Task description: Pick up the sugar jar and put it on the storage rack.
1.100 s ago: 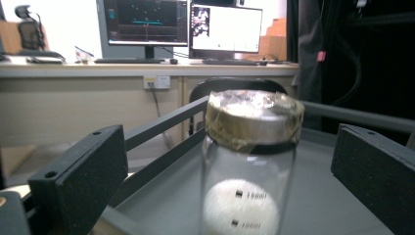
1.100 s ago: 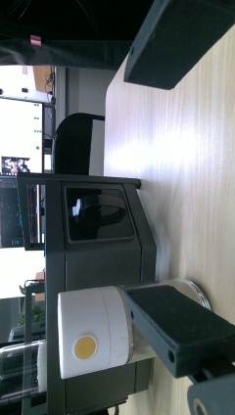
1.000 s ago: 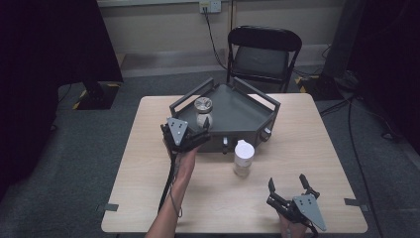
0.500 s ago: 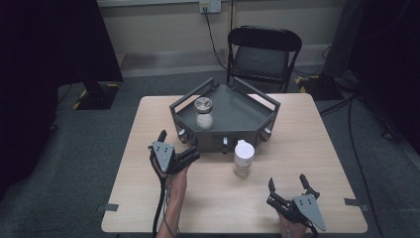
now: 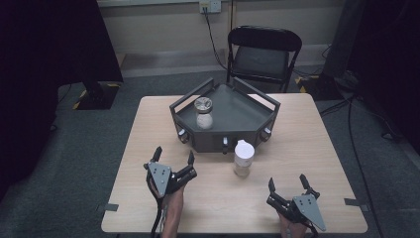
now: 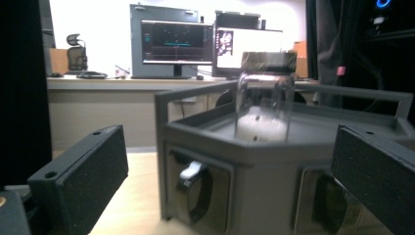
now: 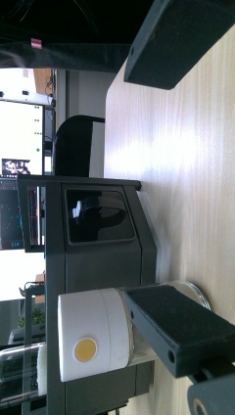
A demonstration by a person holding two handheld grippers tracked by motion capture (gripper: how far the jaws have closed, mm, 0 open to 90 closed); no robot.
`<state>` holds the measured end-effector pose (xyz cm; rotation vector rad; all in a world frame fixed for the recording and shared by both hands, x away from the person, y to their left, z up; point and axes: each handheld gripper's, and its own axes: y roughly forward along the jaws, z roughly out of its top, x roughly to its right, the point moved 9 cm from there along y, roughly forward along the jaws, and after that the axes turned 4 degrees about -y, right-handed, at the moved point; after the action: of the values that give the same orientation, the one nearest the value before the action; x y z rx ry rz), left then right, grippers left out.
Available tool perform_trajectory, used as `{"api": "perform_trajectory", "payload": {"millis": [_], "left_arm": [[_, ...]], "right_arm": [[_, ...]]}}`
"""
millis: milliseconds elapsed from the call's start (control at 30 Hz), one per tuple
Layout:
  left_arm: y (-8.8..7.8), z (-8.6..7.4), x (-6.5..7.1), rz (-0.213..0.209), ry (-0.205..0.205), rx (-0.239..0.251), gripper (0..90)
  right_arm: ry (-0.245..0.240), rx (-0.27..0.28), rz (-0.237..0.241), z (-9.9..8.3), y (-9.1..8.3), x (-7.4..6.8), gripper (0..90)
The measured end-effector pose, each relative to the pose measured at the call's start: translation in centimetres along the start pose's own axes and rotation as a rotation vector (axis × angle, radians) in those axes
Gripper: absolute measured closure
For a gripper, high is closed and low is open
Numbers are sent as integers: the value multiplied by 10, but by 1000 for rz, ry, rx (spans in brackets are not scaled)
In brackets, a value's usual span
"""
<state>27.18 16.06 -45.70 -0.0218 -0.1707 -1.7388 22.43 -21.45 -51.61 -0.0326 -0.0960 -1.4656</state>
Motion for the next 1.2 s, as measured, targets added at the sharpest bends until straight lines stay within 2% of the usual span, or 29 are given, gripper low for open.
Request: {"api": "perform_trajectory", "payload": {"millis": [100, 200, 233, 767, 933, 1033, 1200], "left_arm": [[-8, -7, -4, 17, -17, -4, 0], [-16, -15, -4, 28, -3, -1, 0], [-19, -19, -4, 31, -10, -3, 0], [-40, -47, -8, 44, -18, -31, 0], [-46, -51, -5, 34, -2, -32, 0], [-48, -55, -4, 39, -3, -34, 0], [-46, -60, -3, 48, 23, -39, 0]], "right_arm": [[0, 0, 0, 0, 0, 0, 15], [1, 0, 0, 0, 0, 0, 15], [0, 0, 0, 0, 0, 0, 15], [1, 0, -4, 0, 0, 0, 15], [0, 0, -5, 0, 0, 0, 15], [1, -1, -6, 0, 0, 0, 15], [1, -1, -6, 0, 0, 0, 15]]}}
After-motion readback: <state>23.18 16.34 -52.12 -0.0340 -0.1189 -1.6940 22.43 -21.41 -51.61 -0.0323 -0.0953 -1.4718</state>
